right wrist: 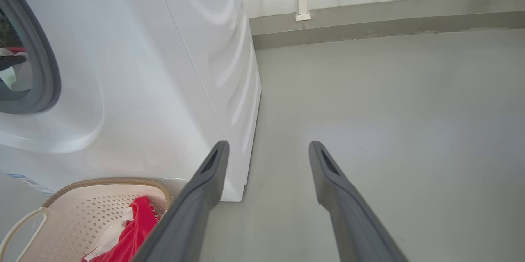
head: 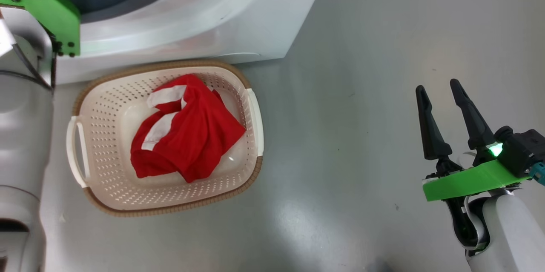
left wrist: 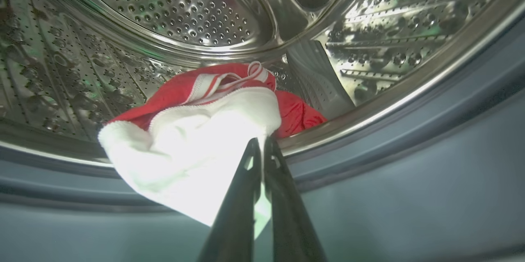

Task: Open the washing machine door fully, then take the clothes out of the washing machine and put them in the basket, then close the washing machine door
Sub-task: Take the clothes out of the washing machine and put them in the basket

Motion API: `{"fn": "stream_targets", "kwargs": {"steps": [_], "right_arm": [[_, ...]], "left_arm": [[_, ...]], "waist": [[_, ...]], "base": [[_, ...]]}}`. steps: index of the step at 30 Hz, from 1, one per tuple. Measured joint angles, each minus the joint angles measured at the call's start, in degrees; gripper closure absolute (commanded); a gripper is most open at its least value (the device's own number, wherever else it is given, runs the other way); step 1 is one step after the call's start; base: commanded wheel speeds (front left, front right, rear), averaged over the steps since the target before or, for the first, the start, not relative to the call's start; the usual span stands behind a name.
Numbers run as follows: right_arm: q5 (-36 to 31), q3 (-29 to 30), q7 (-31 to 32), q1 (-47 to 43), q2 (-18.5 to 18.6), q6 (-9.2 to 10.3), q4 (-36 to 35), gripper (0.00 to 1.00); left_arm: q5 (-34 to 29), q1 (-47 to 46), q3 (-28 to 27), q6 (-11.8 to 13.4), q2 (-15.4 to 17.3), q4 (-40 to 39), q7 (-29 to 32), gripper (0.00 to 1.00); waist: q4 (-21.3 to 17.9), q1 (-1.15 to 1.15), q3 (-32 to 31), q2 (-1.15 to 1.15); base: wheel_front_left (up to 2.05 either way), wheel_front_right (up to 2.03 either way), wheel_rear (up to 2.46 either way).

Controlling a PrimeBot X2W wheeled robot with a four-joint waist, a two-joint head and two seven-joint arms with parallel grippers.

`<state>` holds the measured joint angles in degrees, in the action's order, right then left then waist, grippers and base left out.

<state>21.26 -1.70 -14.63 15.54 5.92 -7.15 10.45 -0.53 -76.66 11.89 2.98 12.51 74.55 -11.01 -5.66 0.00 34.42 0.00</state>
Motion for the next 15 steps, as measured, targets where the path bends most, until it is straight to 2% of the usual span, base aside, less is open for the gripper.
{"fn": "stream_targets", "kwargs": {"steps": [2, 8, 15], "right_arm": [[0.0, 0.2, 0.0, 0.0, 0.1, 0.00, 0.0, 0.00], [0.0, 0.5, 0.0, -0.2, 0.4, 0.00, 0.2, 0.00], [0.0, 0.8, 0.0, -1.8, 0.8, 0.00, 0.5, 0.00]], "left_arm": [[1.4, 0.4, -0.8, -0.1, -0.7, -0.4, -1.4, 1.00], [6.4, 4.0, -4.3, -2.4, -2.7, -4.2, -3.3, 1.00], [9.8, 12.0, -7.5, -3.5, -3.9, -17.6, -3.3, 1.00]], "waist": [[0.4, 0.00, -0.5, 0.00], [1.5, 0.00, -2.6, 0.00], [2.4, 0.00, -4.9, 0.00]], "base": [[0.00, 0.00, 0.00], [0.00, 0.00, 0.00], [0.00, 0.00, 0.00]]}}
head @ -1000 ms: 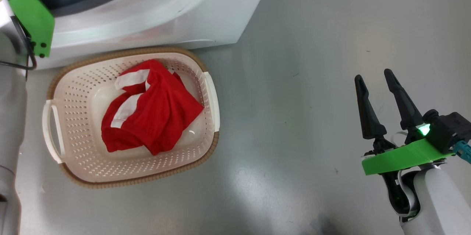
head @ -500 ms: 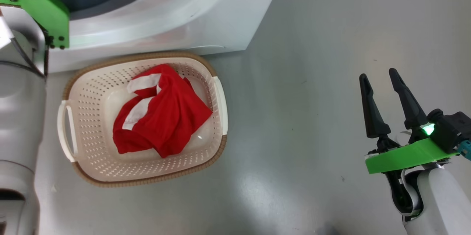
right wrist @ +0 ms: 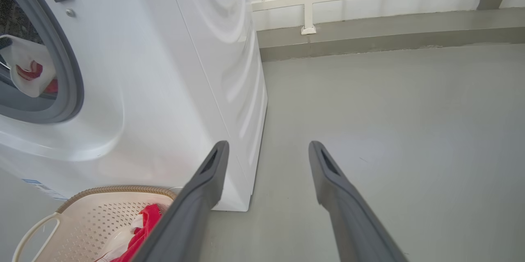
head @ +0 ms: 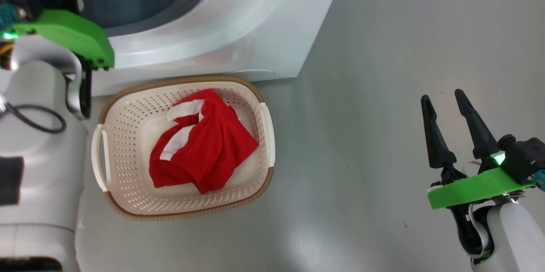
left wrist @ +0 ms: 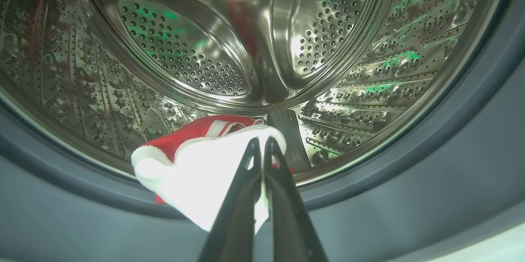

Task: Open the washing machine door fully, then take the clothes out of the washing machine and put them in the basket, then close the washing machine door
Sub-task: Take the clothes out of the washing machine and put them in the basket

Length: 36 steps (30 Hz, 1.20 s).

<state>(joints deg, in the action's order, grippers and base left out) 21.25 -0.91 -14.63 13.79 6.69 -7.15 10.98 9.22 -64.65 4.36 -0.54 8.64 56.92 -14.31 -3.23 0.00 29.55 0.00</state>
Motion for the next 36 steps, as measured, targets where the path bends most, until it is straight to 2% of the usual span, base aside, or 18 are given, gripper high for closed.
{"fn": "stream_targets", "kwargs": {"steps": [4, 19, 28, 36], "right_arm": [[0.0, 0.2, 0.0, -0.9, 0.2, 0.00, 0.0, 0.00], [-0.1, 2.1, 0.0, -4.5, 0.6, 0.00, 0.0, 0.00], [-0.1, 2.9, 0.0, -5.7, 0.8, 0.00, -0.1, 0.00], [-0.1, 3.4, 0.0, -5.8, 0.8, 0.00, -0.2, 0.00]], "left_arm": [[1.0, 5.1, -1.7, -0.1, -1.1, -6.8, 0.0, 1.00], [1.5, 21.2, -8.3, -3.5, -5.6, -28.7, -0.2, 1.00], [1.5, 28.4, -9.8, -4.5, -6.8, -42.6, -0.2, 1.00], [1.5, 33.9, -9.5, -4.5, -7.2, -55.1, -0.4, 1.00]], "waist": [[0.6, 0.00, -1.4, 0.00], [2.7, 0.00, -6.6, 0.00], [3.8, 0.00, -7.8, 0.00], [4.0, 0.00, -8.5, 0.00]], "base": [[0.00, 0.00, 0.00], [0.00, 0.00, 0.00], [0.00, 0.00, 0.00], [0.00, 0.00, 0.00]]}}
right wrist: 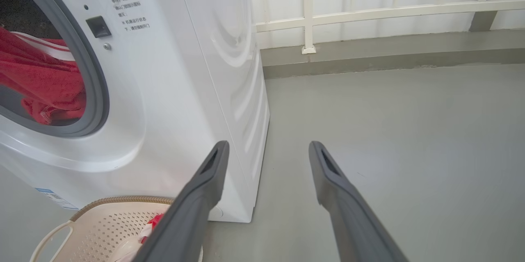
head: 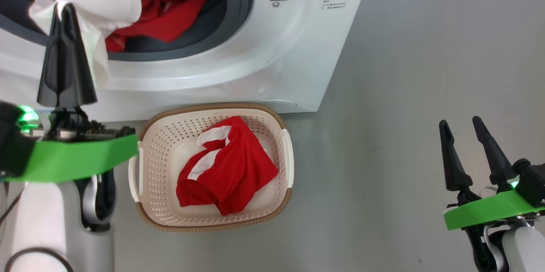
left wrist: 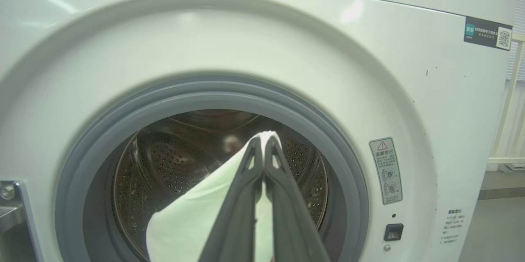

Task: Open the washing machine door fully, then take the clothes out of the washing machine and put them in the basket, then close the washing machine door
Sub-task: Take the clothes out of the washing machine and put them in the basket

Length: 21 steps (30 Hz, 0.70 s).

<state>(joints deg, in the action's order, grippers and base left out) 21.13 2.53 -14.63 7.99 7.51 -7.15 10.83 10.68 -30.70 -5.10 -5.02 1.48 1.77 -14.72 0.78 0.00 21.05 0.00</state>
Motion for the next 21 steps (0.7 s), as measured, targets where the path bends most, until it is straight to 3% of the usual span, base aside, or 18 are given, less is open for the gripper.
{"fn": "stream_targets", "kwargs": {"steps": [10, 15, 21], "right_arm": [[0.0, 0.2, 0.0, -0.7, 0.0, 0.00, -0.1, 0.00], [0.0, 0.1, 0.0, -0.7, 0.0, 0.00, -0.2, 0.00], [0.0, -0.2, 0.0, -0.6, 0.0, 0.00, -0.4, 0.00]], "left_arm": [[0.9, 3.7, 3.3, 3.0, 0.0, -10.9, -0.1, 1.00], [1.4, 5.3, 5.0, 3.3, 0.0, -9.6, -0.1, 1.00], [3.2, 7.5, 8.0, 4.1, 0.1, -2.0, -0.1, 1.00]], "waist": [[0.1, 0.00, 0.4, 0.00], [0.2, 0.00, 0.9, 0.00], [0.0, 0.00, 2.1, 0.00]], "base": [[0.00, 0.00, 0.00], [0.00, 0.00, 0.00], [0.00, 0.00, 0.00]]}}
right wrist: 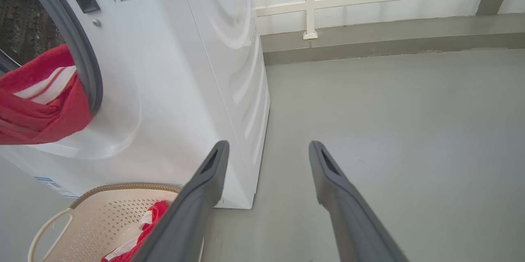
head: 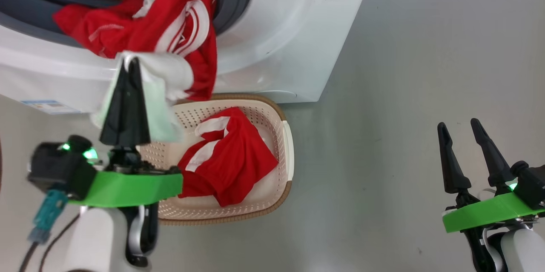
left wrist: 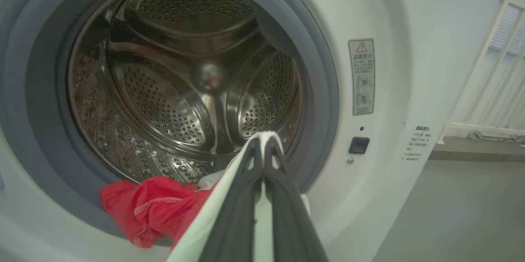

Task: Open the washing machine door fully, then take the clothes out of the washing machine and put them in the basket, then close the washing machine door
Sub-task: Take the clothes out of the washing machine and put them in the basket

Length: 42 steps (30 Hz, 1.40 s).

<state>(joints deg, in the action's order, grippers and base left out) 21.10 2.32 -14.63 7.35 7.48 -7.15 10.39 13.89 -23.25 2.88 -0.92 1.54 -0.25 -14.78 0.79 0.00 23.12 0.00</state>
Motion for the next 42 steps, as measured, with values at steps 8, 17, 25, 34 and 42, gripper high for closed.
{"fn": "stream_targets", "kwargs": {"steps": [8, 17, 25, 34, 42], "right_arm": [[0.0, -0.2, 0.0, 1.6, 0.0, 0.00, -0.4, 0.00], [0.0, -0.5, 0.0, 3.9, -0.1, 0.00, -0.7, 0.00], [0.0, -1.0, 0.0, 5.5, -0.4, 0.00, -1.1, 0.00], [0.1, -1.4, 0.0, 7.4, -0.5, 0.00, -1.2, 0.00], [0.1, -1.5, 0.0, 8.4, -0.5, 0.00, -1.6, 0.00]], "left_arm": [[1.8, 0.4, 3.0, 0.5, 0.1, 12.6, 0.0, 1.00], [1.3, -3.7, 3.6, -0.6, 0.1, 27.1, 0.1, 1.00], [0.2, -9.4, 5.3, -1.7, 0.0, 39.3, 0.1, 1.00], [0.3, -13.4, 6.2, -2.6, 0.0, 48.7, 0.1, 1.00], [0.4, -18.1, 6.1, -2.6, -0.1, 55.4, 0.1, 1.00]], "waist": [[-0.3, 0.00, 2.7, 0.00], [-1.0, 0.00, 6.5, 0.00], [-2.1, 0.00, 10.2, 0.00], [-3.4, 0.00, 13.4, 0.00], [-3.8, 0.00, 16.2, 0.00]], "base": [[0.00, 0.00, 0.00], [0.00, 0.00, 0.00], [0.00, 0.00, 0.00], [0.00, 0.00, 0.00], [0.00, 0.00, 0.00]]}}
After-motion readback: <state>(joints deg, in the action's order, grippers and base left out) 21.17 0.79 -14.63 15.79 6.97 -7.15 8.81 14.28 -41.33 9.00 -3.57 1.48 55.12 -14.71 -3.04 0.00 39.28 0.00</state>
